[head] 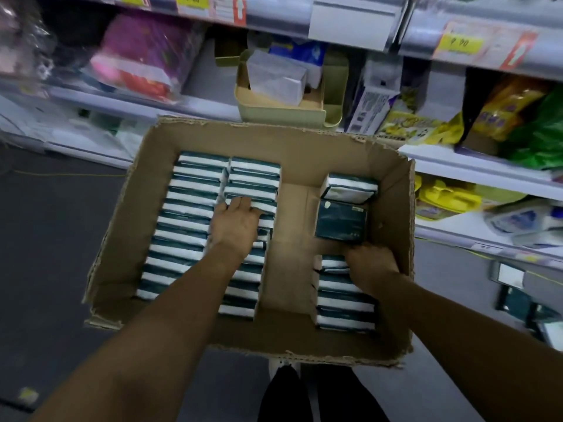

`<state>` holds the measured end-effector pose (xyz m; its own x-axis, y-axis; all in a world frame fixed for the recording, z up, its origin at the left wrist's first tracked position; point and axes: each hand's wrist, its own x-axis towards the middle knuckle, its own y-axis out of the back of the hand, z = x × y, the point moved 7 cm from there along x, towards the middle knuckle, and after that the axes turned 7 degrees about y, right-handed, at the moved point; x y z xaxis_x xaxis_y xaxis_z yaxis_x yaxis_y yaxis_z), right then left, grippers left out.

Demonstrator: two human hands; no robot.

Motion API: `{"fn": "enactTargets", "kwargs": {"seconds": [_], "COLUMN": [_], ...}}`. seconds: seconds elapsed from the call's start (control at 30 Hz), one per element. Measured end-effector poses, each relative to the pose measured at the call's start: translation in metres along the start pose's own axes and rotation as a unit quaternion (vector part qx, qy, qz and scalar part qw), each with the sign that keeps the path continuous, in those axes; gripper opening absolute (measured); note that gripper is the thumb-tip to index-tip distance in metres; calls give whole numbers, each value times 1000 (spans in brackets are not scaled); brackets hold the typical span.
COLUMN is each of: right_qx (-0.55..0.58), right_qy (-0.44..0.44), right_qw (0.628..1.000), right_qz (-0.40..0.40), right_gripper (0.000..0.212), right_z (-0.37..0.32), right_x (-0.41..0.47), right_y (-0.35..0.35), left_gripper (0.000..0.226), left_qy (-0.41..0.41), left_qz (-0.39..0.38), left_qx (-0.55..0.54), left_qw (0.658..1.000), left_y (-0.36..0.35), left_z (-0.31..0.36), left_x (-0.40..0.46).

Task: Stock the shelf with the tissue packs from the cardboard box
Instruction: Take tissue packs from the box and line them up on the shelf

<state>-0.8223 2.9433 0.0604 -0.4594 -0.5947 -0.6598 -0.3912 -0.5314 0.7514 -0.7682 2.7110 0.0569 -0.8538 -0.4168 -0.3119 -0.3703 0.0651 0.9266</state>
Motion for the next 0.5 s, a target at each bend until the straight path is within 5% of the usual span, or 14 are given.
{"fn": "enactTargets", "kwargs": {"seconds": [0.17,0.27,0.43,0.5], "right_qx": [105,302,718,751], "right_qy": [-34,-101,-157,-152], "right_qw": [986,932,651,605], "right_qz": [122,173,189,217], "right_gripper": [28,27,14,12], "right_z": [3,14,19,26], "right_x": [-25,-50,-113,-142], "right_y": [33,49,75,92], "left_gripper": [30,25,15,18], "left_qy": [19,41,76,99], "left_qz": [-18,24,70,44], "left_qx": [-63,-182,-412,-507], "left_qw": [998,982,905,855], "left_y": [11,40,110,139], "left_z": [-11,-19,-22,-15], "left_x": [-3,-19,-56,-72]}}
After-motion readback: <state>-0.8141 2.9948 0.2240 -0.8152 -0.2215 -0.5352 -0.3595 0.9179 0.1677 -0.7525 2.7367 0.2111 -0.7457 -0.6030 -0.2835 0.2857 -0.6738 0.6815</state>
